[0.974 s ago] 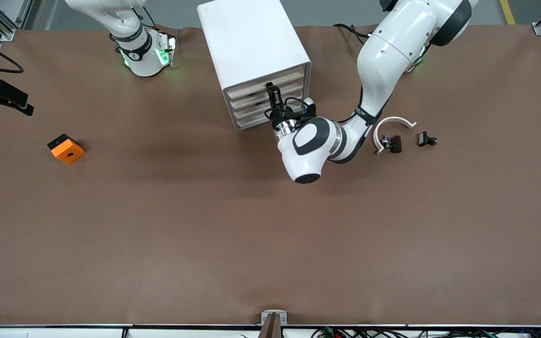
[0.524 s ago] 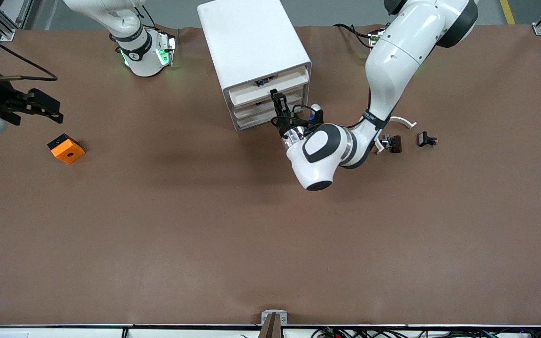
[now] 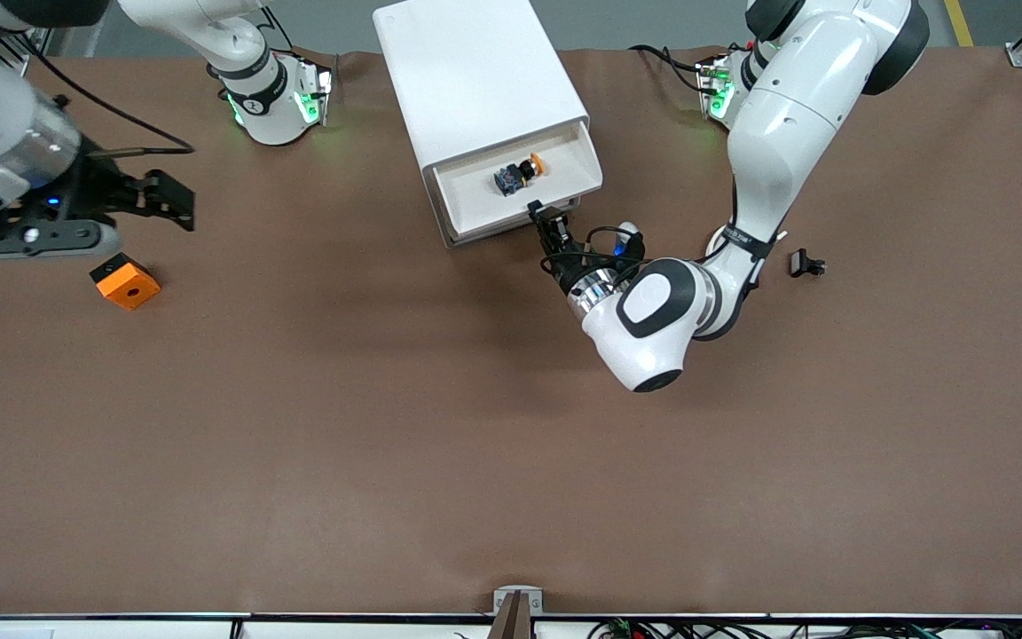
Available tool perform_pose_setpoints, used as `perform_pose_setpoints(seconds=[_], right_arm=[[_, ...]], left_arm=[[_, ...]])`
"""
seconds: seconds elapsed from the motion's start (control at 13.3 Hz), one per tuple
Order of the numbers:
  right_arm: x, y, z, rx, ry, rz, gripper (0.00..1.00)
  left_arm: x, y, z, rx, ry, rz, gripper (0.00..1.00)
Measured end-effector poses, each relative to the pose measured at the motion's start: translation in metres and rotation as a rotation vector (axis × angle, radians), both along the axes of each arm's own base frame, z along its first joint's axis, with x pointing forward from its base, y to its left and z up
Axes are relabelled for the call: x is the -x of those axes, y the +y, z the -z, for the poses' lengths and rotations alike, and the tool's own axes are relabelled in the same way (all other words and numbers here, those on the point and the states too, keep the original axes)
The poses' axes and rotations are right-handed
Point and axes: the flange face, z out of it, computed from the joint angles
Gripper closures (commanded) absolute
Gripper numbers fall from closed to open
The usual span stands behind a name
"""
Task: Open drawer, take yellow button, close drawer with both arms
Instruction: 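Pull the drawer open with the left gripper while the right gripper reaches over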
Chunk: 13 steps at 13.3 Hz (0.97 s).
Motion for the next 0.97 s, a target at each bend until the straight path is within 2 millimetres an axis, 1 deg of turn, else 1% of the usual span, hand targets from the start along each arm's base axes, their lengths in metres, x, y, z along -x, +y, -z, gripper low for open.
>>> perform_pose_setpoints(seconds=[0.22,0.37,0.52,0.67,0.75,0.9,0.97], right_arm=[[0.021,0.072,0.007,0.039,0.002,0.162,0.0],[0.036,0.111,0.012,0.065,-0.001,0.28,0.0],[0.05,0.147,0.021,0.097,-0.001,0.405,0.0],[0.064,0.184,0.036,0.132,-0.004,0.535,0.0],[0.072,0.205,0.044,0.143,-0.006,0.61,0.0],[0.085,0.245,0.063,0.137,0.012,0.782,0.0],[0.088,0.26,0.074,0.138,0.024,0.859,0.0]], left_arm=[[-0.011,0.005,-0.008,0.017,-0.027,-0.018,0.0],[-0.019,0.007,-0.016,0.03,-0.047,-0.028,0.0],[-0.034,0.013,-0.031,0.051,-0.088,-0.047,0.0],[-0.057,0.031,-0.047,0.059,-0.153,-0.081,0.0],[-0.07,0.044,-0.056,0.09,-0.211,-0.09,0.0],[-0.092,0.076,-0.083,0.178,-0.361,-0.088,0.0],[-0.101,0.093,-0.101,0.236,-0.446,-0.08,0.0]])
